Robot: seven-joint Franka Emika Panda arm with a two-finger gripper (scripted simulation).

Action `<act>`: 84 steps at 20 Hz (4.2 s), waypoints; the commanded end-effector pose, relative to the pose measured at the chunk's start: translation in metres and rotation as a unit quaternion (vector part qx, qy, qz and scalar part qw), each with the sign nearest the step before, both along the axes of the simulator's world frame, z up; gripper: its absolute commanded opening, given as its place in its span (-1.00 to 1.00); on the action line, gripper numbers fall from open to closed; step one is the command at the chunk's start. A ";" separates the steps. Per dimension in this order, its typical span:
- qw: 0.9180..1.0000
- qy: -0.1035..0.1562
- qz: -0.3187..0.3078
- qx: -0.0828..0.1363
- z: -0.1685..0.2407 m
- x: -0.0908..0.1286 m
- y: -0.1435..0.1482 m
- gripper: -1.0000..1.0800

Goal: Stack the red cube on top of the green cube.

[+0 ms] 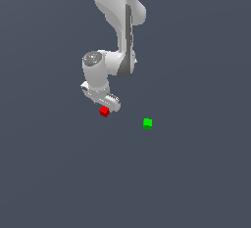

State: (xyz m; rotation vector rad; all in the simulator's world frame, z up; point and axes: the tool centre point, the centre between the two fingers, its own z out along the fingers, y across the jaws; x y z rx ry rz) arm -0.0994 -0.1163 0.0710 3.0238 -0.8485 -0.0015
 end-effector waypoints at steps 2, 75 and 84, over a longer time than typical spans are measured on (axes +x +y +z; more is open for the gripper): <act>1.000 0.000 0.000 0.000 -0.002 0.000 0.000 0.92; 1.000 -0.001 -0.003 0.001 0.024 0.028 0.098 -1.00; 1.000 -0.001 -0.003 0.001 0.001 0.059 0.188 -1.00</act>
